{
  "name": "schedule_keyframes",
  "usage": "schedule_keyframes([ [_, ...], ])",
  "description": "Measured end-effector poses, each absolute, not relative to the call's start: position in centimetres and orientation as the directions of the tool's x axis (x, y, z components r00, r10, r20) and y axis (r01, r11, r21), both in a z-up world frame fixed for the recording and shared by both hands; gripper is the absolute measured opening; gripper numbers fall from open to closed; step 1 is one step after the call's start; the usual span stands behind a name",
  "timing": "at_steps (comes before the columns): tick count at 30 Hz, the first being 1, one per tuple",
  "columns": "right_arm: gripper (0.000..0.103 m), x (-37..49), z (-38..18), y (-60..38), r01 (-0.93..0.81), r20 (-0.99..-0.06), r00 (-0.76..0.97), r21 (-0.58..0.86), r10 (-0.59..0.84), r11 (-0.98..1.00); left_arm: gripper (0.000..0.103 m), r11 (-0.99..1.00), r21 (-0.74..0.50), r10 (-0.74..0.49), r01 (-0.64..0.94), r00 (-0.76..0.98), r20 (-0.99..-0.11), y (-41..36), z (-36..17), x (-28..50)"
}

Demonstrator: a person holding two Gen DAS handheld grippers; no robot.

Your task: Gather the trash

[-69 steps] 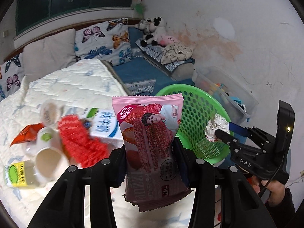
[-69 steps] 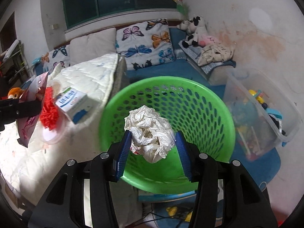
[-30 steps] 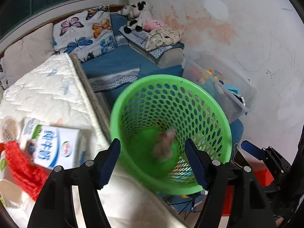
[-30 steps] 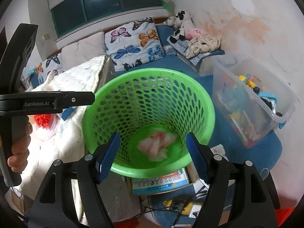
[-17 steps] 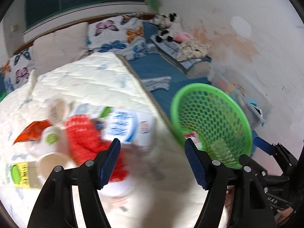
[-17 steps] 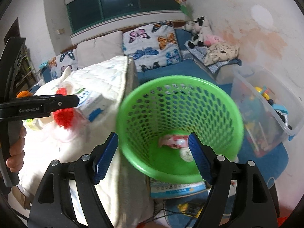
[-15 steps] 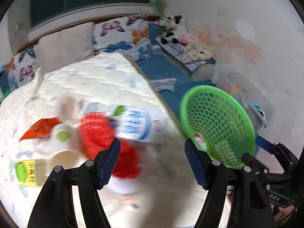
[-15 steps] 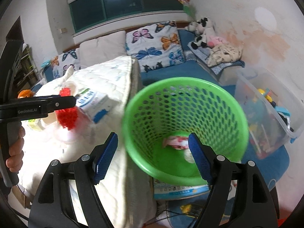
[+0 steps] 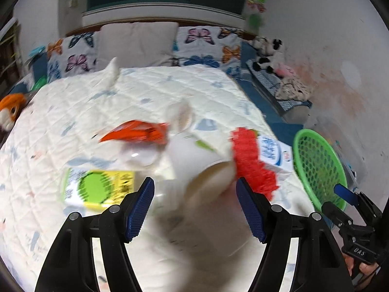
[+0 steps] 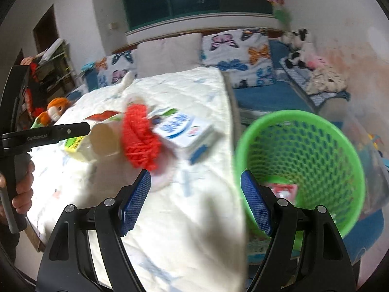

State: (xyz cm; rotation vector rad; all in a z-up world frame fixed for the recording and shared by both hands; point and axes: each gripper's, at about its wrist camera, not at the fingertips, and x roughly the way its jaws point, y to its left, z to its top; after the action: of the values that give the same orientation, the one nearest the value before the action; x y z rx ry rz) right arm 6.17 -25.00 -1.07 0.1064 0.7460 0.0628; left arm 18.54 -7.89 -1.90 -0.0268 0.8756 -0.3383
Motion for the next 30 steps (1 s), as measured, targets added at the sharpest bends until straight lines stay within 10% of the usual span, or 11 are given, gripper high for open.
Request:
schedule_keyframes([
  [30, 0.06, 11.3, -7.1, -12.7, -0.223, -0.778, 0.56, 0.188, 0.283, 0.957, 0.067, 0.964, -0.224, -0.265, 0.144, 0.591, -0.762, 2.9, -5.1, 17.2],
])
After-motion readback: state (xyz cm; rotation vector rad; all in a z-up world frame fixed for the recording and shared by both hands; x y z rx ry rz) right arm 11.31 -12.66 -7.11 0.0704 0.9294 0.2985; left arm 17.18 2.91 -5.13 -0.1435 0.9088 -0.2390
